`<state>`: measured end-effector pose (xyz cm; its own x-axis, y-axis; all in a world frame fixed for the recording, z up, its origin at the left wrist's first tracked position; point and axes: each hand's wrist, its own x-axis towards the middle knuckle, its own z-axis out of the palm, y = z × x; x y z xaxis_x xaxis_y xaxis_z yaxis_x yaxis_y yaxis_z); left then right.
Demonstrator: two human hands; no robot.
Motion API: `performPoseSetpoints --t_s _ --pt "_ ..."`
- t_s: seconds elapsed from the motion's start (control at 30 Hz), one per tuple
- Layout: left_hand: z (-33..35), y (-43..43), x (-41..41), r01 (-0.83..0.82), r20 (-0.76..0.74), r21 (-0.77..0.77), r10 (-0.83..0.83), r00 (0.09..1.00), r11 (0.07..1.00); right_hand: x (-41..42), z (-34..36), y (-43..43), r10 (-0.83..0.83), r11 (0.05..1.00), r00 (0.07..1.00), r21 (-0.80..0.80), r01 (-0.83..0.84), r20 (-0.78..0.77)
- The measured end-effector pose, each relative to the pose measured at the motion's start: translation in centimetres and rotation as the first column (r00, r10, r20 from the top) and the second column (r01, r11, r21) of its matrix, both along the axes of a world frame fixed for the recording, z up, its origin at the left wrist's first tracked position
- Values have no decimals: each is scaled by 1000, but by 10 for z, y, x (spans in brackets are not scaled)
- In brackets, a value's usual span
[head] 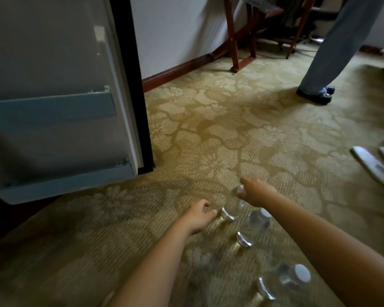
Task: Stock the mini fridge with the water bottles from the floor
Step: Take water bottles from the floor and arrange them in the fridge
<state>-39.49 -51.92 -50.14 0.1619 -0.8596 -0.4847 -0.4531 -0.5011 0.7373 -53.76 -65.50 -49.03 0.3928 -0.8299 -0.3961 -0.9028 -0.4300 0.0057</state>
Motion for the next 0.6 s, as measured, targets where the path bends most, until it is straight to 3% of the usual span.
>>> performPoseSetpoints --t_s 0.17,0.33,0.6 --pt "-18 4 3 -17 20 66 16 1000 998 6 -23 6 -24 997 996 -70 30 83" --pt "-17 4 0 -11 32 49 9 999 999 10 -20 9 62 992 990 -113 -48 125" --pt "-8 10 6 1 81 -17 0 997 1000 22 32 28 189 979 945 -121 -161 267"
